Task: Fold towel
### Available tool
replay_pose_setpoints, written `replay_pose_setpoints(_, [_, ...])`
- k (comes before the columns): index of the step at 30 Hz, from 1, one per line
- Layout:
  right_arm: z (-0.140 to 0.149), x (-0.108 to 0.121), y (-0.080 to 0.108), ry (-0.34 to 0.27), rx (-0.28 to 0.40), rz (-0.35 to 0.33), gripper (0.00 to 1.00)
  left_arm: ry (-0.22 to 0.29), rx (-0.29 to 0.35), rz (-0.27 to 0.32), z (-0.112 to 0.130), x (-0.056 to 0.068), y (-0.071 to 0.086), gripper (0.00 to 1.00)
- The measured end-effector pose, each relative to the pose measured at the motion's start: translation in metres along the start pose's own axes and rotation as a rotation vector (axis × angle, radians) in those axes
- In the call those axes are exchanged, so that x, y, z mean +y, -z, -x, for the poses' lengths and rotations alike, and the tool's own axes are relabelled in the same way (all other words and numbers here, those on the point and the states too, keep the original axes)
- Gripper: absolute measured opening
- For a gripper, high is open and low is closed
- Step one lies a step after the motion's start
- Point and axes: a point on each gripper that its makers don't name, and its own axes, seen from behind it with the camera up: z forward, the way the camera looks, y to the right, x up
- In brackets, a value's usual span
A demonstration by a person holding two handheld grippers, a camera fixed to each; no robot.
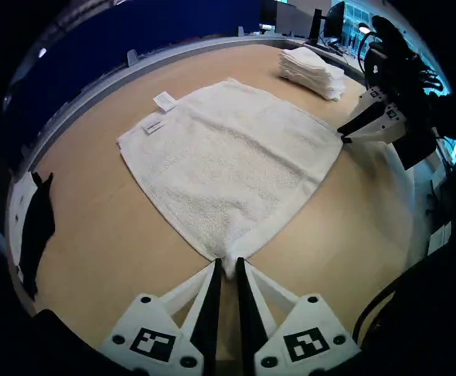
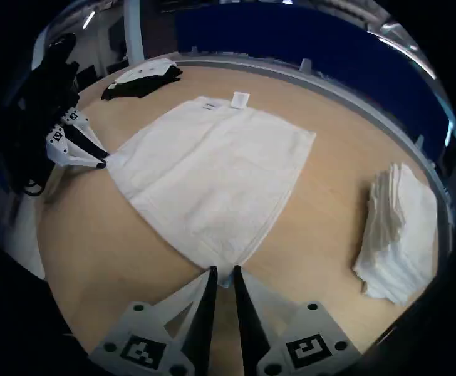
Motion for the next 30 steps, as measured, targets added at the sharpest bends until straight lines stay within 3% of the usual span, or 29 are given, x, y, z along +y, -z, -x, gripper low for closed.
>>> replay_pose_setpoints(18, [-0.014, -0.001, 0.011, 0.002, 0.03, -0.008, 0.11, 0.025, 0.027, -0.01, -0.012, -0.005, 0.009, 0.12])
replay_pose_setpoints(30, [-0.041, 0.003, 0.039, 0.001, 0.08, -0.004, 0.11, 0.044, 0.061, -0.022, -0.033, -0.007, 0.028, 0.12])
